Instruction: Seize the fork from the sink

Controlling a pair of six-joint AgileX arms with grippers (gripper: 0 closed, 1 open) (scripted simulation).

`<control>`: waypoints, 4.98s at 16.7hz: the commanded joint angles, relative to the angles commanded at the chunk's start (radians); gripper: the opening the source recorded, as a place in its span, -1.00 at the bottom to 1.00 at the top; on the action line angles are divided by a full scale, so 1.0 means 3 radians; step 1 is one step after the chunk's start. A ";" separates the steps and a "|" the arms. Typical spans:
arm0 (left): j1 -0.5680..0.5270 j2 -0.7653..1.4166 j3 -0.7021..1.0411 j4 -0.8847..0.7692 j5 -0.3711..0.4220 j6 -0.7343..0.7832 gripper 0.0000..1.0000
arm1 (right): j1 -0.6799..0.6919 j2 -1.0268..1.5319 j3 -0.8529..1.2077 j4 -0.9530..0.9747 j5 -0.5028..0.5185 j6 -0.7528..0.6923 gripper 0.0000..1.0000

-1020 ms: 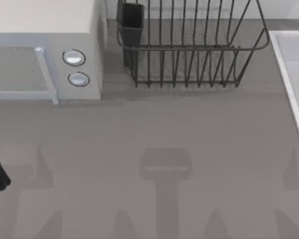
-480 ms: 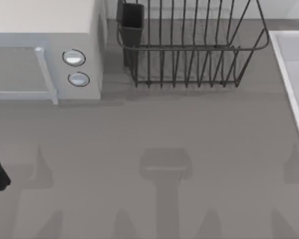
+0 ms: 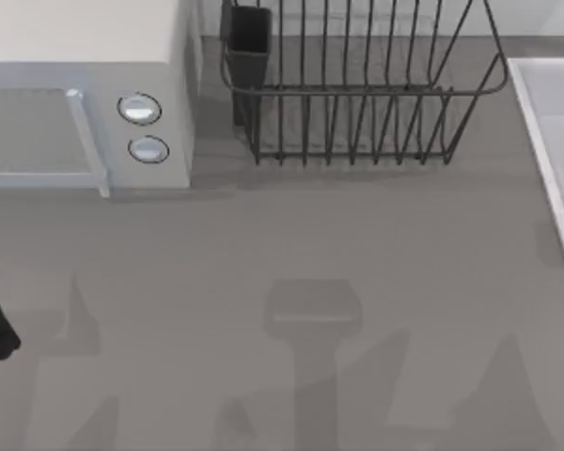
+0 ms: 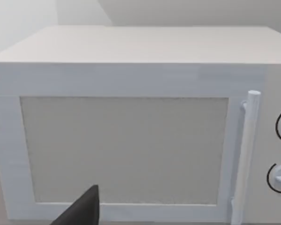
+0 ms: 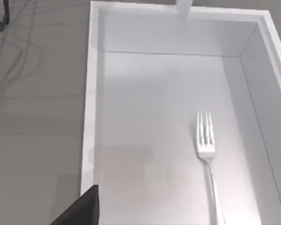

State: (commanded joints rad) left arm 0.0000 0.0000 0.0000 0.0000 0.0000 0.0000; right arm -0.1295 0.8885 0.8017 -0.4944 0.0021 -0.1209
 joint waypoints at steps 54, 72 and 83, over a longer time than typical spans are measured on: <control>0.0000 0.0000 0.0000 0.0000 0.0000 0.0000 1.00 | -0.0657 0.5724 0.3500 -0.1074 0.0019 -0.0607 -1.00; 0.0000 0.0000 0.0000 0.0000 0.0000 0.0000 1.00 | -0.0654 0.5166 0.4401 -0.2462 -0.0031 -0.0578 -1.00; 0.0000 0.0000 0.0000 0.0000 0.0000 0.0000 1.00 | -0.0427 0.4821 0.4363 -0.2718 -0.0032 -0.0349 -1.00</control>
State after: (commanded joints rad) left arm 0.0000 0.0000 0.0000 0.0000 0.0000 0.0000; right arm -0.2575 2.3348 2.1107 -1.3098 -0.0074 -0.2256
